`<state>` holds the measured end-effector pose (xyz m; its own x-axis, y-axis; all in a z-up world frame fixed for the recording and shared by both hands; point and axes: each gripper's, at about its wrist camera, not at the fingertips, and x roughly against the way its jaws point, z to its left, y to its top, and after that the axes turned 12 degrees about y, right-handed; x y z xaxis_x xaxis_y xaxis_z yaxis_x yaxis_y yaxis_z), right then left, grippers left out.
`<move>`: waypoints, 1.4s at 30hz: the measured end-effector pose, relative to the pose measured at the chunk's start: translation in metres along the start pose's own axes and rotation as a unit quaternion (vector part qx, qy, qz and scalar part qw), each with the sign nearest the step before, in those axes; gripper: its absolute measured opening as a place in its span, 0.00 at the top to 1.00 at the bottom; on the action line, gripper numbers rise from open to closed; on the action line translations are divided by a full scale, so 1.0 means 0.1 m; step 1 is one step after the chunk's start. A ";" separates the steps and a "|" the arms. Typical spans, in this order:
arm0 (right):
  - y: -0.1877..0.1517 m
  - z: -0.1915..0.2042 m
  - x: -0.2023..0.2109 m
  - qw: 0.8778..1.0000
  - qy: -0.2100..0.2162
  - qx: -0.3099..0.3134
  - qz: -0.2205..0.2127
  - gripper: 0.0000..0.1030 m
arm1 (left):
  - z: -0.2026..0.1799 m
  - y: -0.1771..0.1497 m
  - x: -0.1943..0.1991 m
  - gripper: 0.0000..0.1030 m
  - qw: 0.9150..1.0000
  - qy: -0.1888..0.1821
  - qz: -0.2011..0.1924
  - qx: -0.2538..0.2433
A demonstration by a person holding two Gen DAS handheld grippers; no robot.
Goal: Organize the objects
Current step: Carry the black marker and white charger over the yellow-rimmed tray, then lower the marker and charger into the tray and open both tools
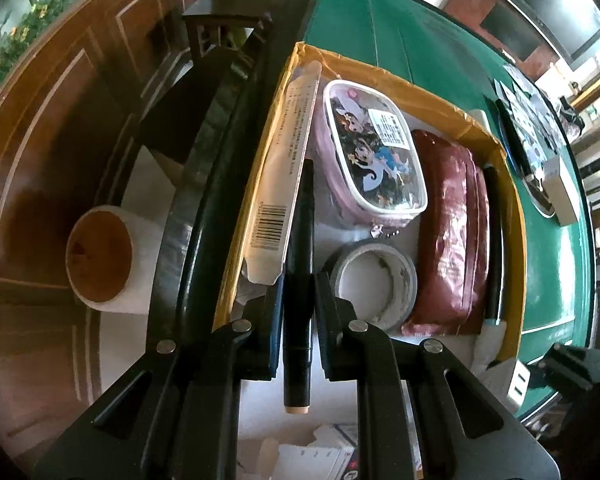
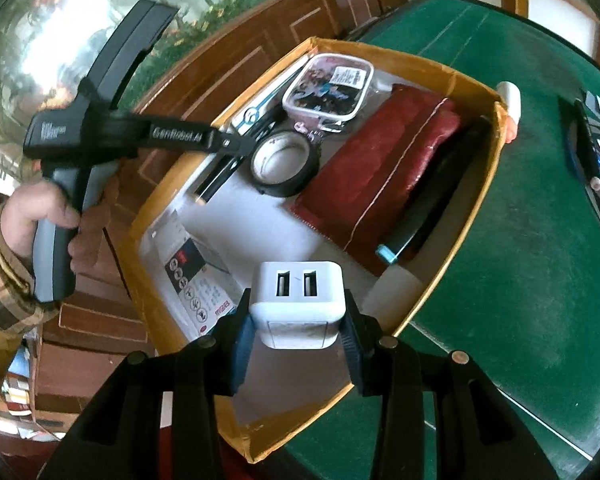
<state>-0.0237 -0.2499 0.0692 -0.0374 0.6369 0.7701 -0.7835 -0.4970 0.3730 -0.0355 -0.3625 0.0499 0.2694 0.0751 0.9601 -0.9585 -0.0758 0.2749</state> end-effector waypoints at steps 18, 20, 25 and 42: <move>-0.15 0.09 -0.20 0.996 -0.025 0.062 0.050 0.62 | -0.14 -0.05 0.11 0.86 0.999 0.040 -0.031 -0.017; -0.15 0.08 -0.18 0.997 -0.024 0.062 0.048 0.62 | -0.17 -0.05 0.12 0.86 0.998 0.045 -0.033 -0.021; -0.15 0.07 -0.16 0.997 -0.017 0.056 0.045 0.62 | -0.18 -0.07 0.17 0.86 0.998 0.045 -0.034 -0.021; -0.09 -0.18 0.46 0.998 0.027 0.007 -0.058 0.24 | -0.61 0.28 0.67 0.43 0.997 -0.003 -0.073 -0.016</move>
<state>-0.0296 -0.2051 0.0917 0.0195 0.7211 0.6926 -0.7760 -0.4258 0.4653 -0.0497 -0.2989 0.1192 0.4062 0.0777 0.9105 -0.9117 -0.0335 0.4095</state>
